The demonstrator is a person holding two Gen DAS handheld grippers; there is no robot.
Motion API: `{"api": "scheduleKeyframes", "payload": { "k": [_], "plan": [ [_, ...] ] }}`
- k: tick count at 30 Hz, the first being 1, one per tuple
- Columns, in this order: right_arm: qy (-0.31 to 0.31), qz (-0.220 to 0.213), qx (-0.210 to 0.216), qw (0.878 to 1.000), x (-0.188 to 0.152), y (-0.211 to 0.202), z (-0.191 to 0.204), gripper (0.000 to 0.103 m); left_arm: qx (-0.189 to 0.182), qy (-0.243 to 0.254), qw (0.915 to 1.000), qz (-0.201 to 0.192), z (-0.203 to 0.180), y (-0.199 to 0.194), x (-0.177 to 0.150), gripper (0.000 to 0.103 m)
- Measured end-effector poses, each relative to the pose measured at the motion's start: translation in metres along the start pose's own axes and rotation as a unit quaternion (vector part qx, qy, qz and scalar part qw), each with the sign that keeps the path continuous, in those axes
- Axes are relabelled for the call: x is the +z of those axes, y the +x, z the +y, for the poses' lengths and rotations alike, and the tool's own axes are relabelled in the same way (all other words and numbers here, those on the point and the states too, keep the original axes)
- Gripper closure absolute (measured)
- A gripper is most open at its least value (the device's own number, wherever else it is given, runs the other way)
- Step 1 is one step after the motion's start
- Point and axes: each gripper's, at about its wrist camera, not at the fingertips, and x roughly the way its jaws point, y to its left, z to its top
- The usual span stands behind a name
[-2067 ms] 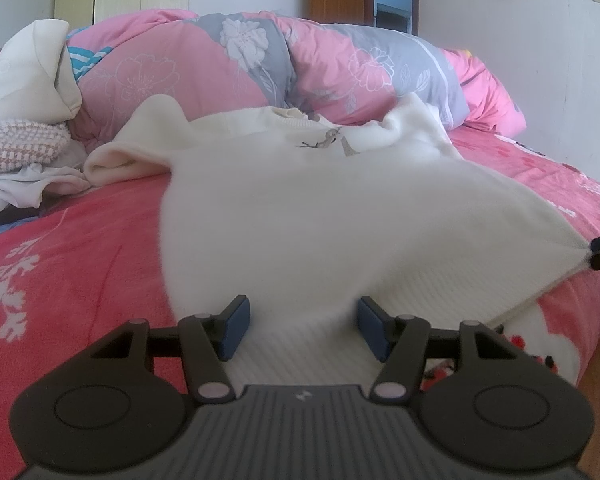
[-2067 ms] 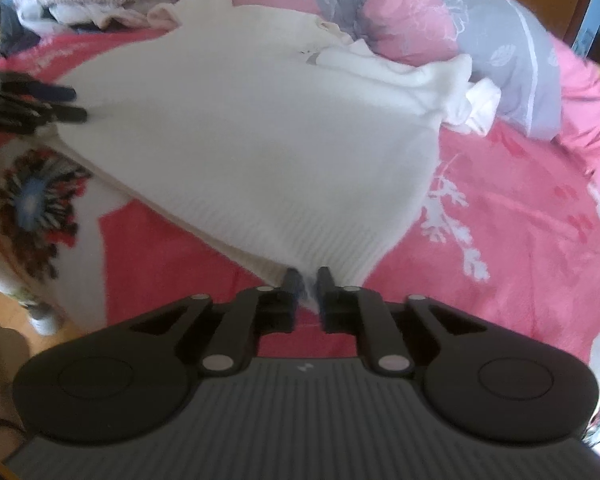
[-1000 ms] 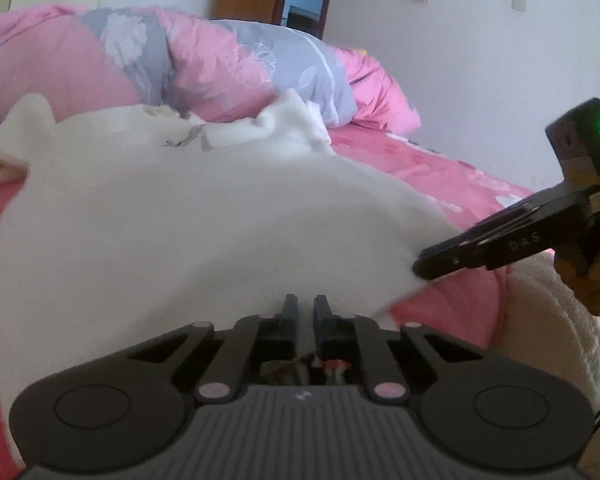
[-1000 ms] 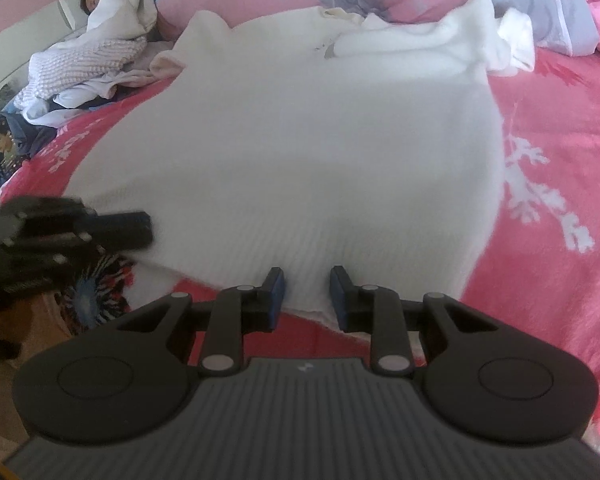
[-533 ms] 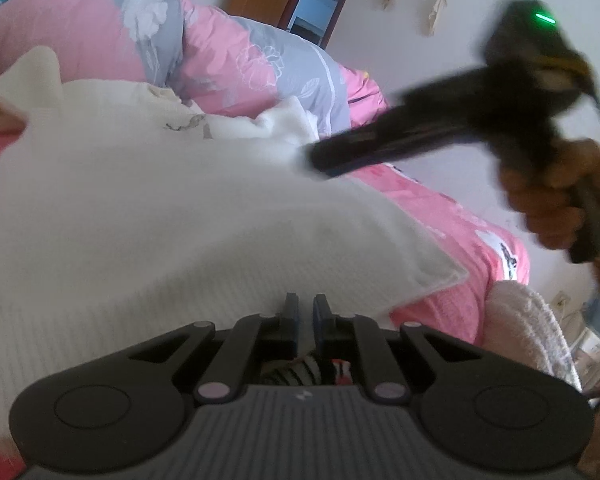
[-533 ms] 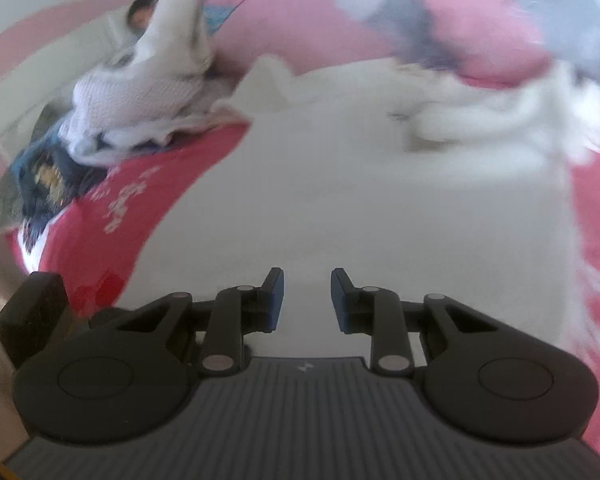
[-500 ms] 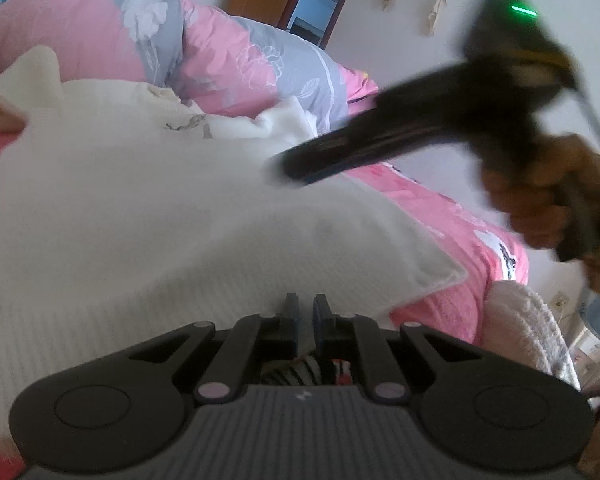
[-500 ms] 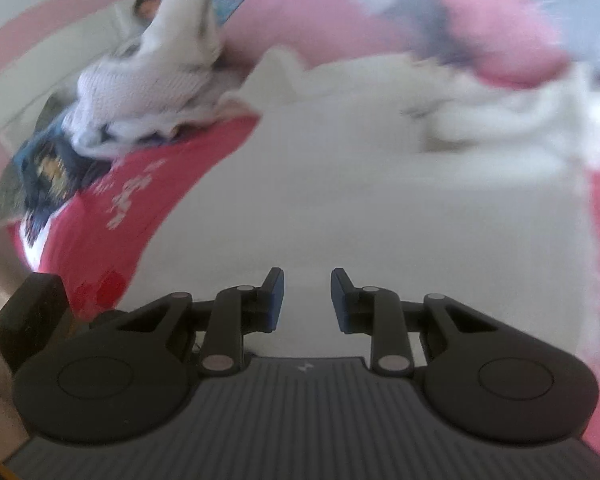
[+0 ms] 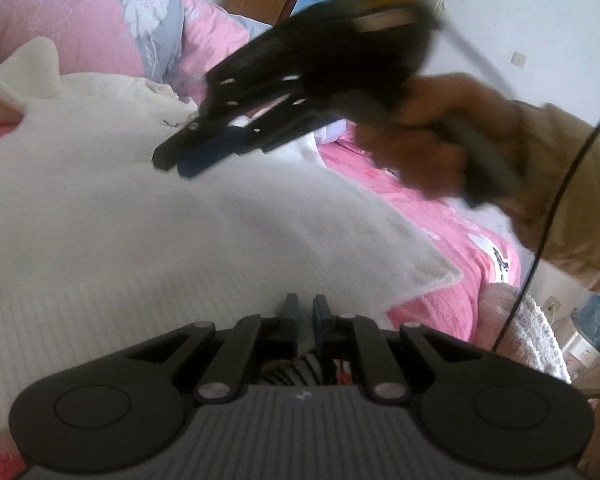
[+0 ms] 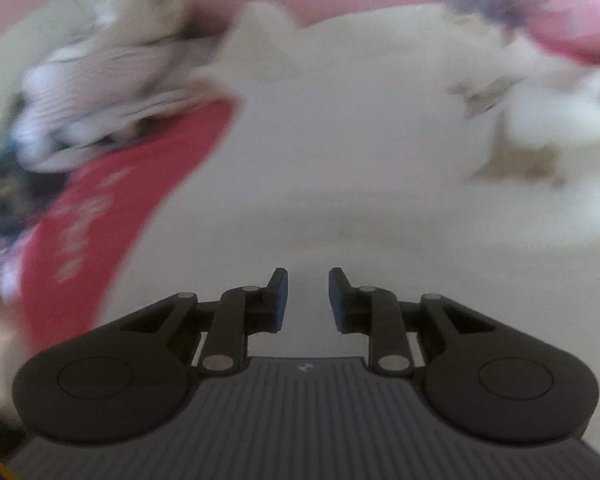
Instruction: Fold towel
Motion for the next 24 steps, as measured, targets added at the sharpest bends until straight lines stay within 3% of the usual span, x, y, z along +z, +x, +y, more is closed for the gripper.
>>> {"api": "scheduleKeyframes", "payload": {
  "k": [2,4,6,7,9,11,13,16,20,24],
  "plan": [
    [-0.036,0.040,0.040,0.998,-0.010,0.001,0.015,0.077,0.000,0.000,1.0000,0.000,0.000,0.001,-0.001,0.093],
    [-0.072,0.085,0.057,0.992,-0.016,0.028,0.031,0.071,0.000,-0.001,1.0000,-0.001,0.000,0.001,-0.001,0.093],
    [-0.075,0.071,0.060,0.993,-0.004,0.042,0.033,0.071,-0.001,-0.003,1.0000,-0.003,0.000,0.000,-0.002,0.093],
    [-0.074,0.062,0.061,0.993,0.003,0.049,0.033,0.076,-0.002,-0.003,1.0000,-0.003,0.000,0.000,-0.002,0.093],
    [-0.023,0.013,0.049,0.998,0.019,0.041,0.020,0.079,-0.001,-0.002,1.0000,-0.004,-0.001,0.000,-0.003,0.093],
    [-0.009,-0.032,0.014,0.999,0.022,0.018,0.009,0.076,-0.001,-0.001,1.0000,-0.004,-0.002,0.000,-0.003,0.093],
    [-0.002,-0.039,0.005,0.999,0.014,-0.012,-0.005,0.075,-0.001,0.001,1.0000,-0.003,-0.002,0.001,-0.003,0.093],
    [0.010,-0.012,-0.018,1.000,-0.016,-0.049,-0.026,0.073,-0.002,0.000,1.0000,-0.002,-0.001,0.003,-0.002,0.093],
    [0.057,0.048,-0.074,0.994,-0.040,-0.037,-0.067,0.077,-0.001,0.000,1.0000,0.001,0.002,0.003,0.001,0.093],
    [0.145,-0.025,-0.069,0.987,-0.011,-0.027,-0.108,0.085,0.002,-0.002,1.0000,0.004,-0.002,0.004,0.002,0.093]
  ]
}}
